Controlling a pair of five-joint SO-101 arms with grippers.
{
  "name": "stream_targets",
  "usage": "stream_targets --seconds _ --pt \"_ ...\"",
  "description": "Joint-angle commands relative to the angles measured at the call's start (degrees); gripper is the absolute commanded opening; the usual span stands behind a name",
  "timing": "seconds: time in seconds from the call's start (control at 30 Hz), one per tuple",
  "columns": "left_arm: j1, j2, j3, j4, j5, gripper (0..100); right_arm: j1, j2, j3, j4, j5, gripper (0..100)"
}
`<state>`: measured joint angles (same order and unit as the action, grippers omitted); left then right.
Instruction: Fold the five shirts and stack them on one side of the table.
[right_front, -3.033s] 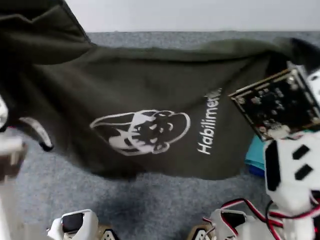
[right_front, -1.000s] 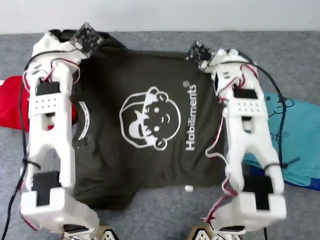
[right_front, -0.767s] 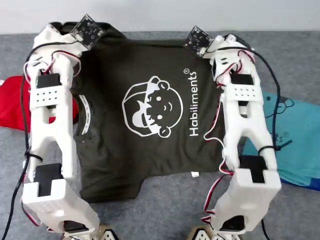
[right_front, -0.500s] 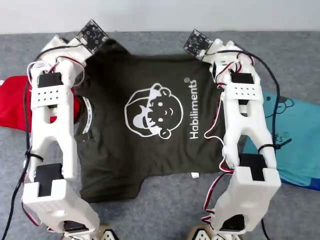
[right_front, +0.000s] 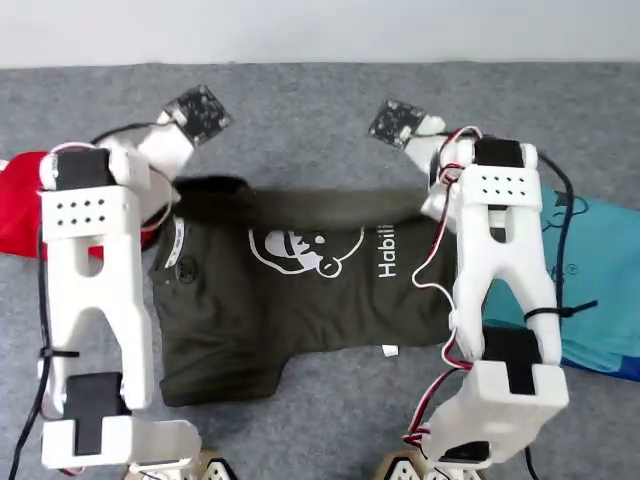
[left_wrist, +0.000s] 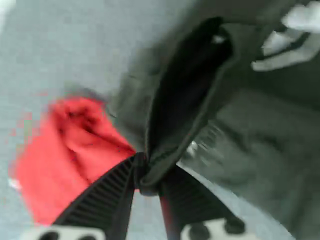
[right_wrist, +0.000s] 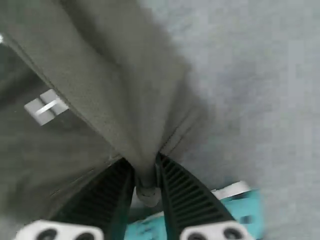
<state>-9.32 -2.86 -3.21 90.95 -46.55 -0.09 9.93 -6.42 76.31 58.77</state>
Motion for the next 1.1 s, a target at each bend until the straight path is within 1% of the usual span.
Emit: stream_targets --seconds 0.0,0.1,0.23,0.4,0.53,0.8,0.9,1.07 --pt "0.97 -3.43 -1.89 9.67 -2.90 1 0.57 -3.74 -3.43 8.84 -0.62 1.4" --pt "0.79 -4.57 3.03 9.58 -3.16 1 0.57 -2.77 -3.43 15.52 -0.62 1.4" --pt "1.32 -7.56 12.18 9.58 -3.52 1 1.27 -1.27 -3.43 21.76 -0.62 1.5" --pt "0.97 -13.71 23.60 9.58 -8.26 1 3.12 1.27 -3.43 24.75 -0.62 1.5" --pt "1.32 -19.16 30.20 9.49 -10.20 1 3.82 2.95 -3.34 25.80 -0.44 1.5" --pt "0.88 -22.15 35.12 8.88 -13.36 2 4.18 4.09 -1.32 26.24 0.53 1.5" --pt "0.70 -22.24 36.09 9.58 -17.05 2 4.44 3.12 1.05 26.24 1.67 1.5" --pt "-2.37 -22.24 36.79 9.58 -23.56 2 4.44 1.71 3.08 26.24 1.76 1.5"
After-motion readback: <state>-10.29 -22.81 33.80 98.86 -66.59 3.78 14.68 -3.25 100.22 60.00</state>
